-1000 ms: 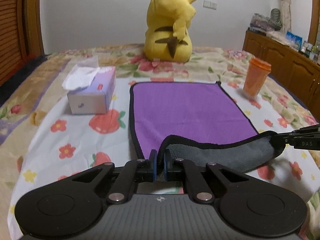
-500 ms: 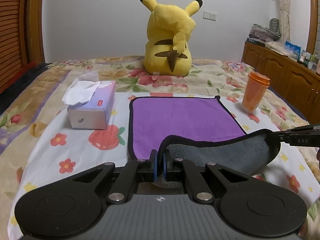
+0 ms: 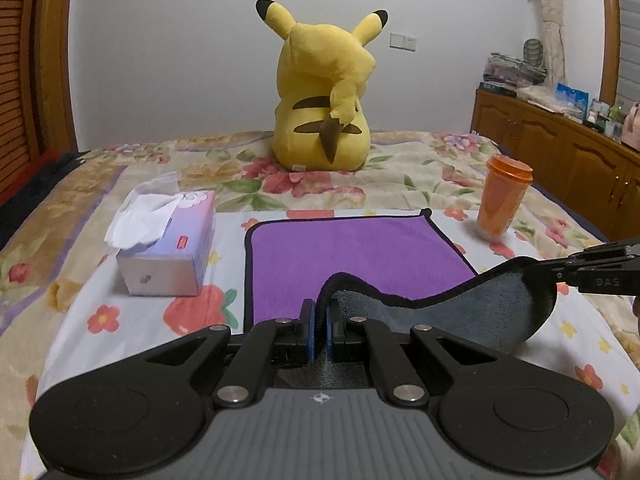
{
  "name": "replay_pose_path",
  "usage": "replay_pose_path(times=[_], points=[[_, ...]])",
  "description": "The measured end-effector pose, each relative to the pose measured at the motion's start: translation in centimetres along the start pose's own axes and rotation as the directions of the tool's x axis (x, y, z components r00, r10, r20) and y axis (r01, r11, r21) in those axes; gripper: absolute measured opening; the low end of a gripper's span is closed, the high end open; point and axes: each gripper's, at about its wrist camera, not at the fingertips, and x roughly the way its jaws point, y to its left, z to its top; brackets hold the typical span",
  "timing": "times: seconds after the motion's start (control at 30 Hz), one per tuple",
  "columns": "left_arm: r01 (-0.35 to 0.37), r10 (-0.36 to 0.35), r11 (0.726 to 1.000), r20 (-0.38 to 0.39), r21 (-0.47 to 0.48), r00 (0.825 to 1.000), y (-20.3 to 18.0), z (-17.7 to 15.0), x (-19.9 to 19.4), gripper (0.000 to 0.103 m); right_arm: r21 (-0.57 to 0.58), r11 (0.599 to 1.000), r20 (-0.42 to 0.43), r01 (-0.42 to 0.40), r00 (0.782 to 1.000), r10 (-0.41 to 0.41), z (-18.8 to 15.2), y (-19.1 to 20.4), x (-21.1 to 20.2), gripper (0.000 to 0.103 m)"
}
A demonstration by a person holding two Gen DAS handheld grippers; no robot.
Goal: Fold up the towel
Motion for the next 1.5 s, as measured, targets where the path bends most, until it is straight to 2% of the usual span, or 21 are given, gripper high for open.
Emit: replay_pose_path(times=[0.6,1.0,1.5], points=[[0.016,-0.016,1.0,0.009,0.024,1.0,0.7,1.6,3.3,0.008,-0.049,0.999,0.021,-0.001,1.0,0.002,0.9,-1.0,2.1,0.004],[-0.007,0.006,0.998,0.016,0.06,1.0,1.2,2.6,5.3,0.008,-0.085,0.996,0.052,0.025,0.998,-0.021,1.4,-1.8,3.4,0.004],[-0.035,0.032,0.999,0.075,0.041,0.997,1.8,5.4,7.4,0.008,-0.18,0.98,0.129,0.079,0.99,-0.056,3.9,-1.2,5.0,0.004]])
